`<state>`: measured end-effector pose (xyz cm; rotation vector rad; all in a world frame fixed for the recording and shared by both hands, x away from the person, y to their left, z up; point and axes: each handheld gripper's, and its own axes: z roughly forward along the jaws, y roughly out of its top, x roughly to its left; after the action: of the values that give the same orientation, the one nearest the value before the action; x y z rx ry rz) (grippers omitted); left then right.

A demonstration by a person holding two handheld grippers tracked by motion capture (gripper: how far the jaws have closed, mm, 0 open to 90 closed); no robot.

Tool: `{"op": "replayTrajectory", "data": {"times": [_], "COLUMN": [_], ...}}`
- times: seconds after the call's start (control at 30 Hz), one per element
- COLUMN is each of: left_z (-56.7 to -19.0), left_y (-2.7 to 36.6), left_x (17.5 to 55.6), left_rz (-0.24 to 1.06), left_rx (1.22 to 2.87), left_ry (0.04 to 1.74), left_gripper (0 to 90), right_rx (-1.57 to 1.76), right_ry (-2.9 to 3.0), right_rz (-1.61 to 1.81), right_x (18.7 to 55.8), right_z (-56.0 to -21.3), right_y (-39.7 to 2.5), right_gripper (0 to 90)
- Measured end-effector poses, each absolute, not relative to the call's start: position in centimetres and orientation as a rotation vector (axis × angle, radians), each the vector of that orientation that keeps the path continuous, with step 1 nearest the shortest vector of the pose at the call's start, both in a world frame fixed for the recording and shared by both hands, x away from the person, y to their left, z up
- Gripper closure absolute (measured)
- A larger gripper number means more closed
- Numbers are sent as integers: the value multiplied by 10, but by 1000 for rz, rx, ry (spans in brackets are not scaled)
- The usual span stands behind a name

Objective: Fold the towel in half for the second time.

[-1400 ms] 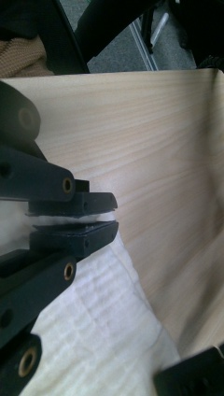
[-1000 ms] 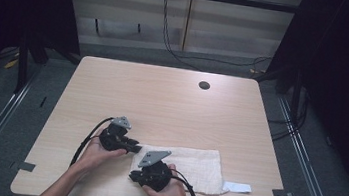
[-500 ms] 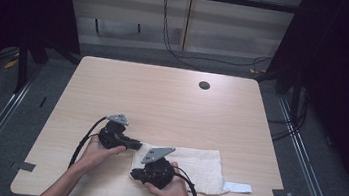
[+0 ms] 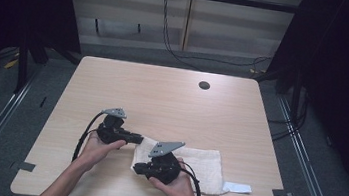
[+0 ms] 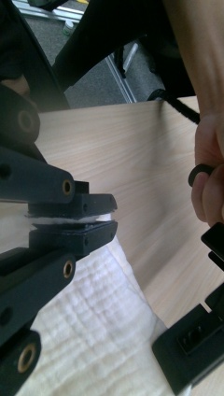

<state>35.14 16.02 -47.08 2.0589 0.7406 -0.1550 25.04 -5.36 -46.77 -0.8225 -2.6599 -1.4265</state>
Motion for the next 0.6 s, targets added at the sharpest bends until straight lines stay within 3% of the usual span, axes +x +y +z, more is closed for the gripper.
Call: {"op": "replayTrajectory", "data": {"times": [0.6], "left_z": [-448], "left_y": [174], "left_x": [352], "left_rz": [-132], "left_rx": [2006], "left_ry": [745], "left_gripper": [851], "right_rx": [-845], "right_ry": [-2611], "right_rz": [-1541], "right_x": [246], "right_z": [-440], "right_y": [-62], "right_gripper": [858]}}
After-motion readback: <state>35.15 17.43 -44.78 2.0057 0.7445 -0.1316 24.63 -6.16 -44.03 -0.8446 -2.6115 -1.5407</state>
